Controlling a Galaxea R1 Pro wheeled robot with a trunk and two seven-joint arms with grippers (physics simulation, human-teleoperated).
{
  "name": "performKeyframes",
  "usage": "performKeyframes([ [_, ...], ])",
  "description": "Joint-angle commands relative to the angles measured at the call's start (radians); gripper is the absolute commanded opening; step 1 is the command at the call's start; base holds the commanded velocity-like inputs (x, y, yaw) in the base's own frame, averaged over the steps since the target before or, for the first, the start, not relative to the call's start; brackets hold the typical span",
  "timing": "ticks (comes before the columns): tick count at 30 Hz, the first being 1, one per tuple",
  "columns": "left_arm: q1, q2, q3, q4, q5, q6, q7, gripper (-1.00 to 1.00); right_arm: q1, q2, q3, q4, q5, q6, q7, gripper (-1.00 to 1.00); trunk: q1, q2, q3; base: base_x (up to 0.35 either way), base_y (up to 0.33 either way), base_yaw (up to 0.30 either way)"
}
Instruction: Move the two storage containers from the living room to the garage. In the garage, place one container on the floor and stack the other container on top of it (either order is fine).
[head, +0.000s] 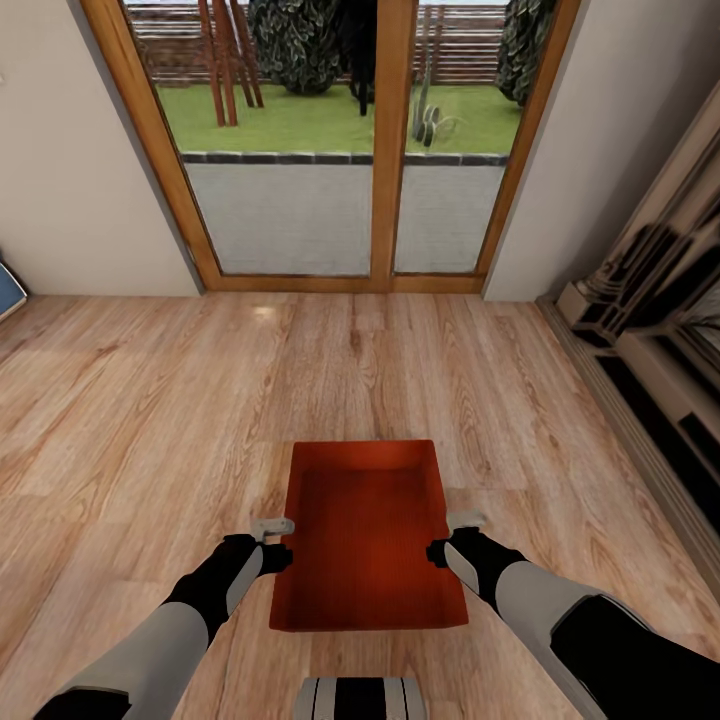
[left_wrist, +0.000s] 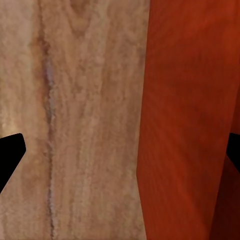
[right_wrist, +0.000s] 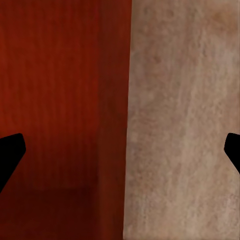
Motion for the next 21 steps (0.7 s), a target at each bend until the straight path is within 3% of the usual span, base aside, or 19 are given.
performKeyframes([
  [1,0.000,0.001,-0.007,-0.002,0.011,0.004,0.008,1.00,0.000,0.000,0.008,-0.002,-0.009,0.006,-0.006,1.00,0.000,0.000,-0.001,0.000,0.000,0.000],
  [21,0.000,0.000,-0.007,-0.003,0.011,0.004,0.008,1.00,0.000,0.000,0.008,-0.002,-0.009,0.006,-0.006,1.00,0.000,0.000,-0.001,0.000,0.000,0.000],
])
